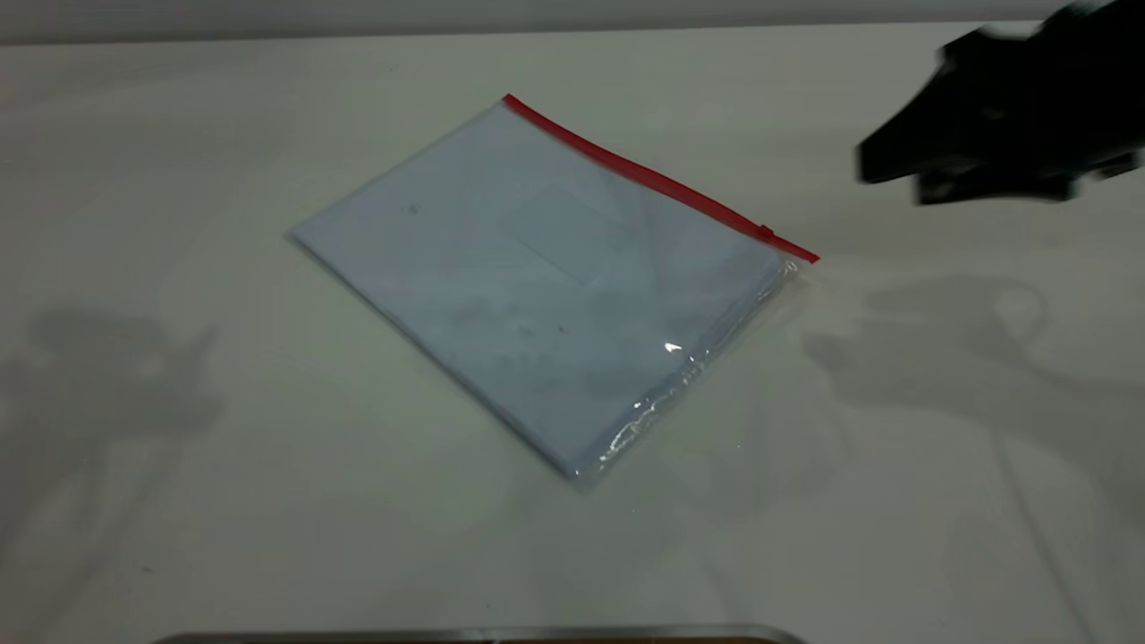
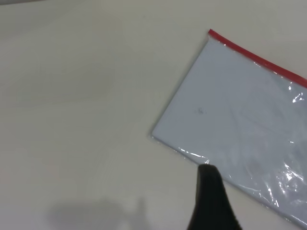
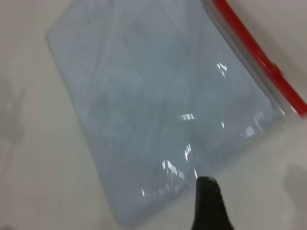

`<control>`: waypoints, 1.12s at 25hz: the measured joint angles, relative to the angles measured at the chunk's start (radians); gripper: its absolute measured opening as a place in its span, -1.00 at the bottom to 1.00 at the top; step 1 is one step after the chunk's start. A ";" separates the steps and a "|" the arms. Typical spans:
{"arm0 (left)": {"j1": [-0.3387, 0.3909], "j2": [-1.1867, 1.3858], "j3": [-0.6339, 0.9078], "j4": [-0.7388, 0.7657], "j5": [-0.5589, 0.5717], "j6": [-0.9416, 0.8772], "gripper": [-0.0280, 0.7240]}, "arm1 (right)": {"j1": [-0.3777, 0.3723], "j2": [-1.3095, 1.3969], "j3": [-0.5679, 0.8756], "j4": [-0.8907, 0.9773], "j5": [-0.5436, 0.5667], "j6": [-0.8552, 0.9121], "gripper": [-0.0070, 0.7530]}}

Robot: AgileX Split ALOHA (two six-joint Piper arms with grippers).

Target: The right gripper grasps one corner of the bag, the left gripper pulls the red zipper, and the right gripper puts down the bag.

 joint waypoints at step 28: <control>0.001 0.051 -0.022 -0.009 -0.024 0.024 0.53 | 0.003 0.549 -0.388 0.055 0.202 -0.072 0.43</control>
